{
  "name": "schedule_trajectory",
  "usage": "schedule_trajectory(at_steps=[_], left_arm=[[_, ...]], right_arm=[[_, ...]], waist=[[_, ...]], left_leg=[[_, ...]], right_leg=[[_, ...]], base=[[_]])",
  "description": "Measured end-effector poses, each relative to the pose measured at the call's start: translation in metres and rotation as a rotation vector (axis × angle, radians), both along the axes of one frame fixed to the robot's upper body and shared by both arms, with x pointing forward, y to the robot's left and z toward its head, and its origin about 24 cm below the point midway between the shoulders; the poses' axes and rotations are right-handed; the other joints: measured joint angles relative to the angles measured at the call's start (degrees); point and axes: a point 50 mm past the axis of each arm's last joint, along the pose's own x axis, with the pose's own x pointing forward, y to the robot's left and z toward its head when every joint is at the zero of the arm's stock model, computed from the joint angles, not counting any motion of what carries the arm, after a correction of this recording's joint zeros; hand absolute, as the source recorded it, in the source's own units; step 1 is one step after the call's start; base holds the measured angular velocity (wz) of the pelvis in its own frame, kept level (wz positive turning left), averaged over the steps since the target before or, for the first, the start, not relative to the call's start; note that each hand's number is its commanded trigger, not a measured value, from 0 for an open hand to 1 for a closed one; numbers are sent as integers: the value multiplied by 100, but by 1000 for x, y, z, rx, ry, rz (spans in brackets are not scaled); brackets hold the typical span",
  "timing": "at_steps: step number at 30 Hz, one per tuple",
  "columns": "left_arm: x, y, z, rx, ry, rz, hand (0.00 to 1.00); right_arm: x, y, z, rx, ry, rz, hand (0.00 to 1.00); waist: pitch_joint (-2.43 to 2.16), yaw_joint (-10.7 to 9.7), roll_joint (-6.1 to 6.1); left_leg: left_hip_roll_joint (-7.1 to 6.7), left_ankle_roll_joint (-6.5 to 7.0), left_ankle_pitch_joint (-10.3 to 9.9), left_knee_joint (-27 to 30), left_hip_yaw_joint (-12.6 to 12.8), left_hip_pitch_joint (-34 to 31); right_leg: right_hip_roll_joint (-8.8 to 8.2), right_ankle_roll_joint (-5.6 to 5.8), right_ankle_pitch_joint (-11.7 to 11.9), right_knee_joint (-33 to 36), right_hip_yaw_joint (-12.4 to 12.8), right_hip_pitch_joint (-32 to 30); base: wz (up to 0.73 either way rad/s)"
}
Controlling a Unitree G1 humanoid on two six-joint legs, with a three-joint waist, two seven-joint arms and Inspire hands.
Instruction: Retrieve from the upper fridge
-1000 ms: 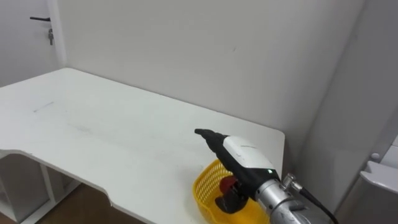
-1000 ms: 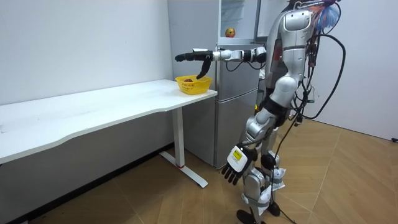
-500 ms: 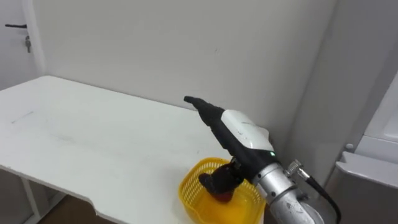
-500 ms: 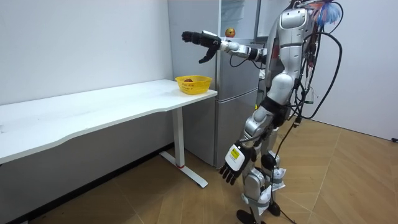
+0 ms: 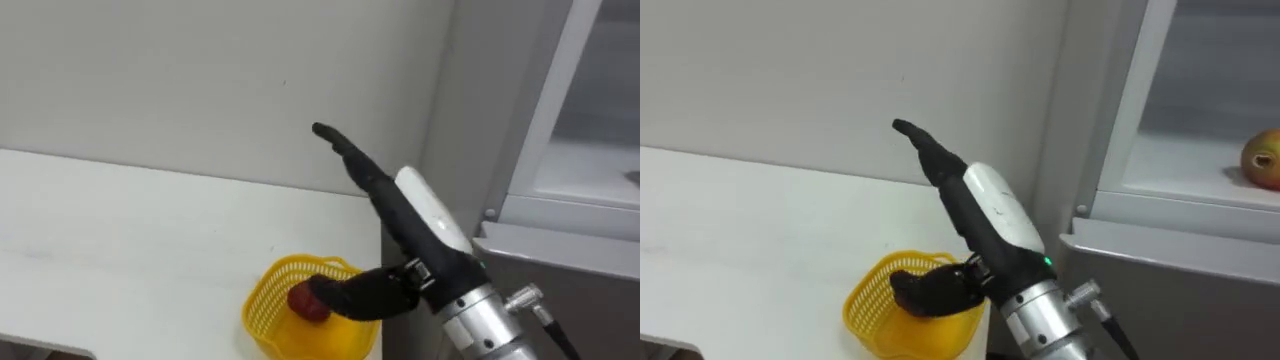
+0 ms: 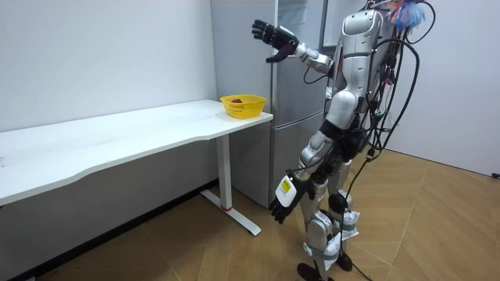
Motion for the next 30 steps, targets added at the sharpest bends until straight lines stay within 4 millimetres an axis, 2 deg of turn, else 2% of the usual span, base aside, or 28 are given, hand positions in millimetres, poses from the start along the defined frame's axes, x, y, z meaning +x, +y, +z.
schedule_trajectory(at_steps=[6,9,12,22,24,30], left_arm=[[-16,1,-3,20,24,14,0],[-26,1,-5,21,58,24,0],[-26,-1,-6,17,60,24,0],[-28,-1,-6,14,67,34,0],[-29,-1,-7,15,74,37,0],[-39,-2,-8,13,101,46,0]], right_arm=[[-14,-13,18,146,-125,-41,0],[-19,-19,27,193,-198,-75,0],[-22,-27,33,221,-248,-115,0],[-29,-52,32,352,-288,-262,0],[-30,-55,29,361,-280,-279,0],[-33,-73,31,400,-307,-366,0]], waist=[[6,-194,61],[-36,-275,137],[-40,-421,182],[-49,-710,155],[-64,-724,131],[-67,-731,93]], left_leg=[[40,-1,-1,-47,135,82],[60,-5,1,-105,235,157],[65,-5,1,-124,306,185],[86,-4,1,-206,479,181],[88,-4,1,-215,494,186],[99,-5,0,-292,570,278]], right_leg=[[29,-17,22,7,142,5],[61,-18,36,2,259,11],[62,-20,38,4,298,14],[112,-27,56,5,453,-98],[123,-26,57,-2,477,-95],[145,-25,57,-3,537,-72]], base=[[-11],[-19],[-9],[-10],[0],[-6]])
